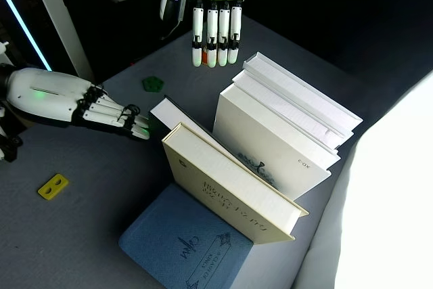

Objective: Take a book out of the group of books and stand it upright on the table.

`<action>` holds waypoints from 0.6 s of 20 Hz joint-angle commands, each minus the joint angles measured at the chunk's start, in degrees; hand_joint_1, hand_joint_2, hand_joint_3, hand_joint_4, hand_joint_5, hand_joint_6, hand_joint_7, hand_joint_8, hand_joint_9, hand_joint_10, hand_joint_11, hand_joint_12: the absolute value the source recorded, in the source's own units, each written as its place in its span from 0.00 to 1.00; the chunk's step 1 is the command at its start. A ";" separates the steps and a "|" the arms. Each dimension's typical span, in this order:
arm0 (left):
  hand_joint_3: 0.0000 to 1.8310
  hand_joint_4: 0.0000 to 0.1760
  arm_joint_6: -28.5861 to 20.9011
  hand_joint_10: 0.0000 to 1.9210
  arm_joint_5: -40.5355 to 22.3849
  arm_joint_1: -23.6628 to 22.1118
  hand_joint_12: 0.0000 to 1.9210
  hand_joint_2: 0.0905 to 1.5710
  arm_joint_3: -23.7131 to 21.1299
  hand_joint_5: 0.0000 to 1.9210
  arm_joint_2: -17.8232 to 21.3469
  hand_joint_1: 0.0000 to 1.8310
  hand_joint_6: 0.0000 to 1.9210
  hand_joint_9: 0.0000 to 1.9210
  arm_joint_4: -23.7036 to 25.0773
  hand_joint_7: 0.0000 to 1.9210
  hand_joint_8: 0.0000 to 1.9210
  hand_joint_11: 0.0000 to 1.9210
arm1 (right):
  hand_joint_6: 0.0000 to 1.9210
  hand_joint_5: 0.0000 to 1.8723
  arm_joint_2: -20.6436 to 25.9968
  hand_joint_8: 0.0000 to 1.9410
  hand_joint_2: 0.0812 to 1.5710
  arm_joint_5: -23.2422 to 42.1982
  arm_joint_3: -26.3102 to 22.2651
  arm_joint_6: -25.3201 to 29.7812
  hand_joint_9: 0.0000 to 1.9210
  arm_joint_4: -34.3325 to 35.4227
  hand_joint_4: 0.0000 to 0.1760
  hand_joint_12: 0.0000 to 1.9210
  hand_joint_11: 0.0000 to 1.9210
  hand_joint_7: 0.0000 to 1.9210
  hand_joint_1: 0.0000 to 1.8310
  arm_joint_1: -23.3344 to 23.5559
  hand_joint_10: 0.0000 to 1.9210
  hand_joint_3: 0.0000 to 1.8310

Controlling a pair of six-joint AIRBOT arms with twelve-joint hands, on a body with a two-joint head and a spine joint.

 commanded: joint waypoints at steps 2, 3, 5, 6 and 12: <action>0.00 0.22 0.09 0.00 4.38 -0.38 0.31 0.79 -0.03 0.04 0.05 0.00 0.00 0.09 0.51 0.06 0.00 0.00 | 0.00 0.31 -1.64 0.00 0.71 3.13 1.49 -0.22 0.02 -2.62 0.00 0.15 0.00 0.09 0.00 1.17 0.00 0.00; 0.00 0.22 0.09 0.00 4.38 -0.39 0.31 0.79 -0.03 0.05 0.04 0.00 0.00 0.09 0.51 0.07 0.00 0.00 | 0.00 0.32 -2.61 0.00 0.71 2.95 2.09 -0.34 0.03 -2.62 0.00 0.16 0.00 0.08 0.00 1.78 0.00 0.00; 0.00 0.23 0.09 0.00 4.38 -0.39 0.30 0.79 -0.03 0.04 -0.01 0.00 0.00 0.08 0.51 0.07 0.00 0.00 | 0.00 0.31 -4.28 0.00 0.71 2.88 2.77 -0.67 0.02 -2.62 0.01 0.13 0.00 0.07 0.00 3.05 0.00 0.00; 0.00 0.22 0.09 0.00 4.38 -0.39 0.30 0.79 -0.03 0.04 -0.01 0.00 0.00 0.08 0.51 0.06 0.00 0.00 | 0.00 0.32 -4.53 0.00 0.71 2.87 2.64 -0.90 0.02 -2.62 0.00 0.12 0.00 0.08 0.00 3.32 0.00 0.00; 0.00 0.20 0.09 0.00 4.38 -0.37 0.31 0.79 -0.30 0.05 -0.03 0.00 0.00 0.09 0.51 0.08 0.00 0.00 | 0.00 0.28 5.66 0.00 0.71 4.03 -6.71 0.25 0.03 -1.96 0.00 0.12 0.00 0.09 0.00 2.39 0.00 0.00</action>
